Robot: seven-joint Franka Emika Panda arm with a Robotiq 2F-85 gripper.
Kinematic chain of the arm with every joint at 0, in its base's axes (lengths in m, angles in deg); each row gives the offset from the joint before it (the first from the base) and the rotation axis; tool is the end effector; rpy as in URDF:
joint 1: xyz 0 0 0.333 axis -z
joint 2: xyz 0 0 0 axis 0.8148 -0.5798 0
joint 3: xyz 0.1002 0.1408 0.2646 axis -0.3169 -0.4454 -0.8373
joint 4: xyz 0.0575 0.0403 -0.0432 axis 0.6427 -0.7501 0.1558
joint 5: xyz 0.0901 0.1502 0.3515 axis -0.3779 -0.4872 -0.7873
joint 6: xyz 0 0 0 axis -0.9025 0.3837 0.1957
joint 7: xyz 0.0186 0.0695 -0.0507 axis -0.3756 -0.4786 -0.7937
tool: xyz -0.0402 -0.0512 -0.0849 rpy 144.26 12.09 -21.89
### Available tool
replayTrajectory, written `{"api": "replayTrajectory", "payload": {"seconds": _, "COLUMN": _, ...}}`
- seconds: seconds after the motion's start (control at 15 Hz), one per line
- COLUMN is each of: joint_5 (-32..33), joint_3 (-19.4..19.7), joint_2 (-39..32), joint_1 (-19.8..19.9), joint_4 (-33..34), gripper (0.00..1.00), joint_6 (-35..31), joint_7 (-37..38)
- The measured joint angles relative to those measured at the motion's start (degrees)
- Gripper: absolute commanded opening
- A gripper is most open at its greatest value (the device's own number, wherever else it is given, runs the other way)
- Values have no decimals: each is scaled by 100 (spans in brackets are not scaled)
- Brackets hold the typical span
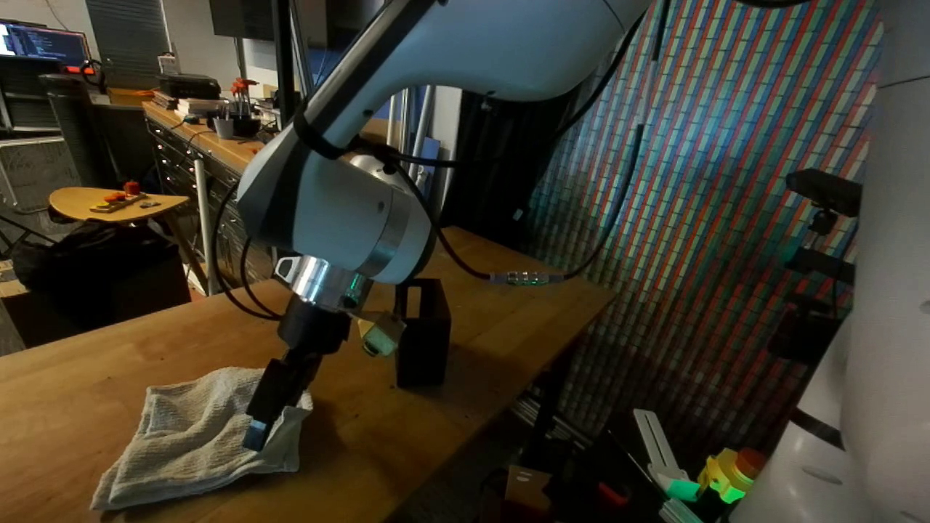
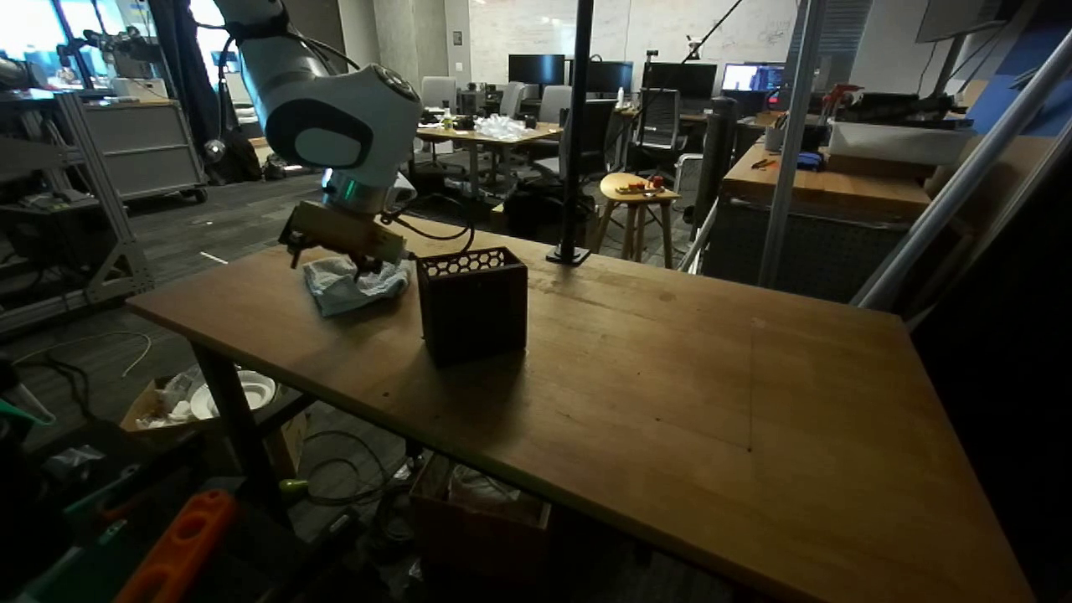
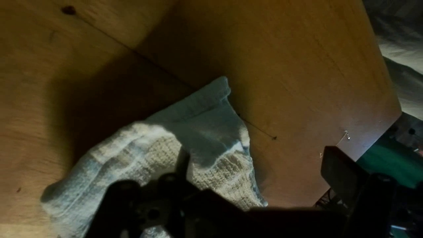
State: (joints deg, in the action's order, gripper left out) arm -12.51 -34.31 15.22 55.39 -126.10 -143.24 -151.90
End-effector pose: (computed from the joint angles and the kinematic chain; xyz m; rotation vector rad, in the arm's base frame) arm 0.4990 0.1499 0.2125 -2.4522 -0.9083 -0.1547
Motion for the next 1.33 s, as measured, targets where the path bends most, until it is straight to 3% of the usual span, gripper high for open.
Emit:
{"api": "replayTrajectory", "payload": {"seconds": 0.53, "joint_5": 450, "joint_3": 250, "joint_2": 350, "joint_1": -162, "joint_4": -62, "gripper": 100, "joint_6": 400, "joint_7": 208}}
{"api": "replayTrajectory", "payload": {"seconds": 1.33, "joint_5": 754, "joint_3": 289, "joint_2": 325, "joint_1": -222, "joint_4": 220, "gripper": 100, "joint_6": 609, "joint_7": 241}}
